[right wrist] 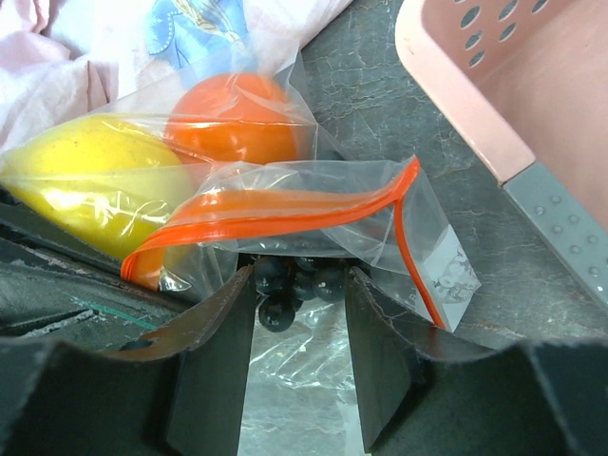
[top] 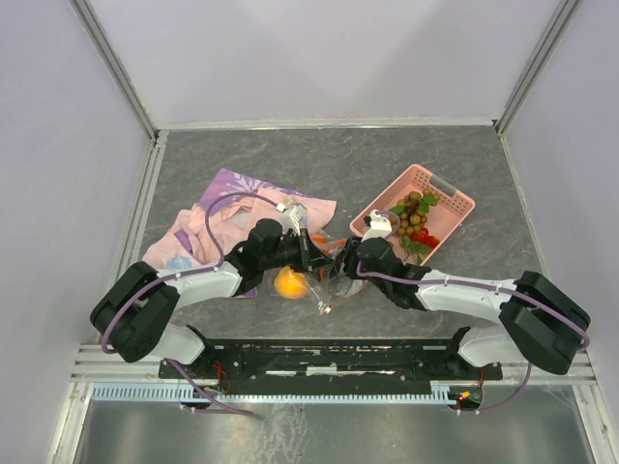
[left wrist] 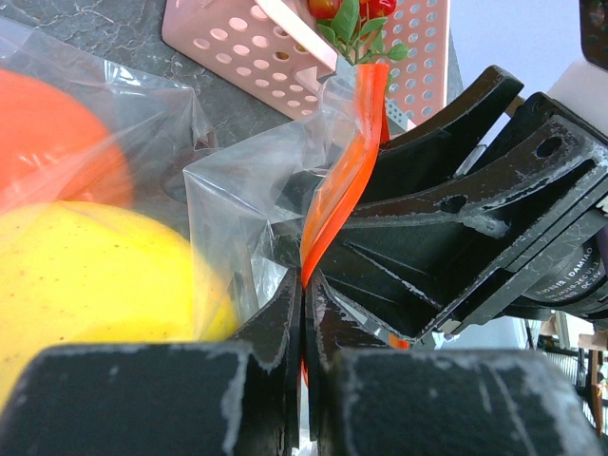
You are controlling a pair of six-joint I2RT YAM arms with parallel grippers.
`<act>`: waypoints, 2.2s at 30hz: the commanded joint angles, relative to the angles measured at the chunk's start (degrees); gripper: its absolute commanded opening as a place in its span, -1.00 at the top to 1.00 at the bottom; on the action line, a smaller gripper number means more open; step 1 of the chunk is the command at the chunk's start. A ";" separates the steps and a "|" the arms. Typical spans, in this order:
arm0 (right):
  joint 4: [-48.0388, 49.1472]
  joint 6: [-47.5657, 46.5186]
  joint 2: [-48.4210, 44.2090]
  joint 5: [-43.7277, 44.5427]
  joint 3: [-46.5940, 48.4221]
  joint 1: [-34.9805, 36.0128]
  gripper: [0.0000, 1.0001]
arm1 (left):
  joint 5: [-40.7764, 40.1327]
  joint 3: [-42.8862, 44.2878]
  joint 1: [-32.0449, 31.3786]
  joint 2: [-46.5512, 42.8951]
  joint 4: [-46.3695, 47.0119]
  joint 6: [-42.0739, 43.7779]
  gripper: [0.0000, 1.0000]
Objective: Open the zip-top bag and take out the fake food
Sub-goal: Pick up the fake fruit from the zipper food storage bag.
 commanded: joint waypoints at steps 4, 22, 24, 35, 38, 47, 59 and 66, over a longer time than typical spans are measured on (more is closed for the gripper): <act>3.54 7.85 2.86 2.07 -1.66 0.21 -0.14 | -1.38 0.70 -0.20 0.73 1.40 -1.25 0.95; 15.47 14.79 11.21 2.70 -2.79 0.17 -0.40 | -0.58 0.88 -0.24 1.39 1.84 -1.43 0.95; 17.98 15.65 12.30 3.66 -2.97 0.21 -0.37 | -0.63 0.82 -0.20 1.39 1.89 -1.43 0.95; 23.54 11.65 10.34 5.43 -3.70 0.22 -0.02 | -0.67 0.00 -0.22 1.65 2.48 -1.43 0.95; 23.26 10.36 10.34 4.64 -3.47 0.22 -0.03 | -0.66 -0.04 -0.20 1.81 2.75 -1.58 0.95; 25.16 7.12 10.28 4.04 -3.17 0.22 -0.26 | -0.74 -0.19 -0.18 1.44 2.79 -1.69 0.95; 27.36 4.78 9.39 3.30 -3.38 0.30 -0.10 | -0.78 -0.20 -0.20 1.29 2.71 -1.74 0.95; 22.67 6.32 13.60 2.99 0.06 0.29 -0.27 | -1.05 -0.60 -0.20 0.31 2.41 -1.69 0.95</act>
